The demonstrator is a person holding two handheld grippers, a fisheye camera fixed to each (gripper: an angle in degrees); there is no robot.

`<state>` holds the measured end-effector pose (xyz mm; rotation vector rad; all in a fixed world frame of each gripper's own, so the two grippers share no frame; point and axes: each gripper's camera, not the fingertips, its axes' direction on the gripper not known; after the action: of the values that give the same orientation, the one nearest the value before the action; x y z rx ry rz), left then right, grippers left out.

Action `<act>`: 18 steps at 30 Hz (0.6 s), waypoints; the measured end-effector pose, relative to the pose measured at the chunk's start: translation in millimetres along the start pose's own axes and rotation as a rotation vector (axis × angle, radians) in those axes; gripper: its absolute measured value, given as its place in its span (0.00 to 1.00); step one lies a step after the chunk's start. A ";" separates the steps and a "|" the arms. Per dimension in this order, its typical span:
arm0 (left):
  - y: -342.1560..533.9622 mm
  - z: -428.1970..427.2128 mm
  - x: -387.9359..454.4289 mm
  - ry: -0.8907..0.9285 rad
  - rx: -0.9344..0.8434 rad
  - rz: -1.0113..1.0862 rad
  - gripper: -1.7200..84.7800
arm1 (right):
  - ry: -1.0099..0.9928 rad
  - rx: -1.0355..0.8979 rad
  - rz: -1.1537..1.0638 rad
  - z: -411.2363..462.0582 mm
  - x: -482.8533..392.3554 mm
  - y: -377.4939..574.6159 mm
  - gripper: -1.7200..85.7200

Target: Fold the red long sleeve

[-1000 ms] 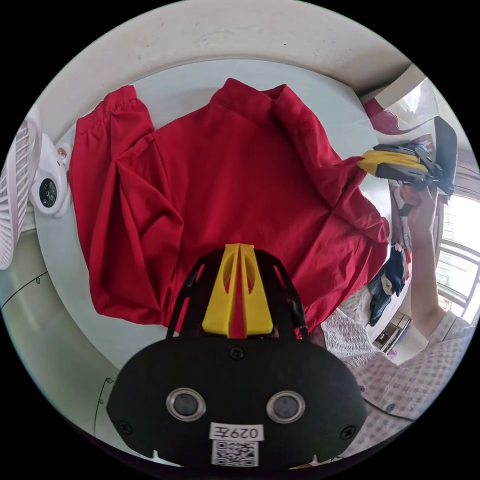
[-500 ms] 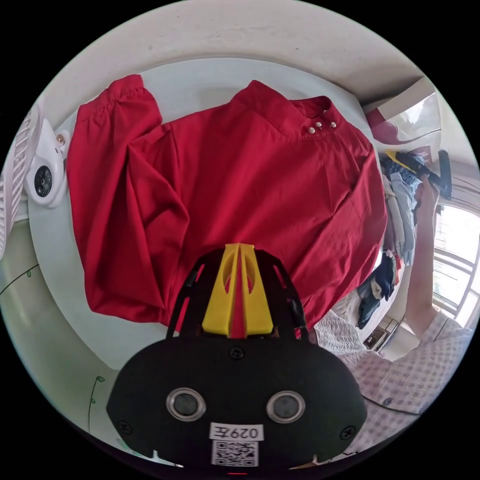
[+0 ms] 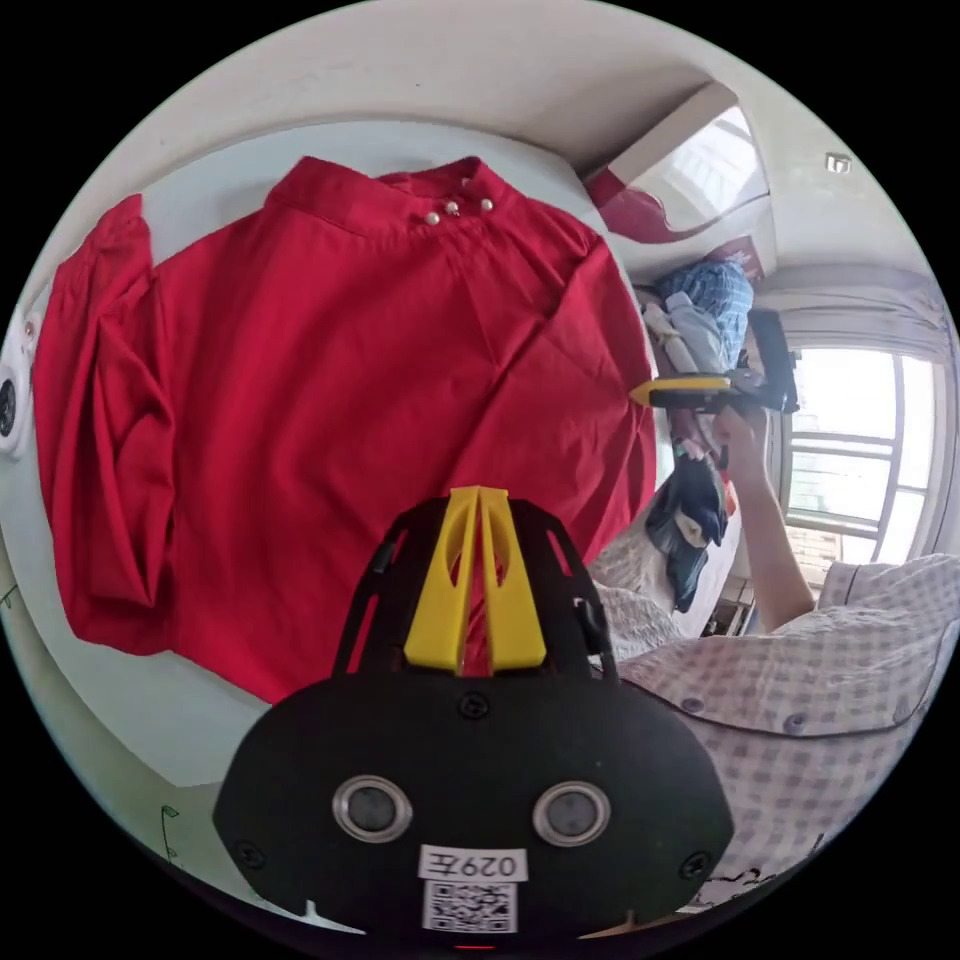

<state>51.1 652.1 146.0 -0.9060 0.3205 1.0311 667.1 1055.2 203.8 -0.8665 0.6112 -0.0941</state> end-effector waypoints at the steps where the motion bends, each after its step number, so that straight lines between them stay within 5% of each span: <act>1: -3.6 11.5 5.1 -0.050 -0.037 0.017 0.01 | 0.004 0.003 0.016 -5.1 5.1 -1.7 0.02; 11: -31.6 8.4 32.2 -0.137 0.065 0.086 0.01 | 0.157 0.037 0.064 -55.5 30.5 -6.3 0.02; 18: 69.2 -21.1 -47.1 -0.104 0.147 -0.178 0.01 | 0.075 0.153 -0.092 -91.0 -28.5 -5.1 0.07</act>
<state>-27.7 621.7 128.1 -0.7316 0.2211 0.8746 595.3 998.6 176.4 -0.7451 0.6257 -0.2543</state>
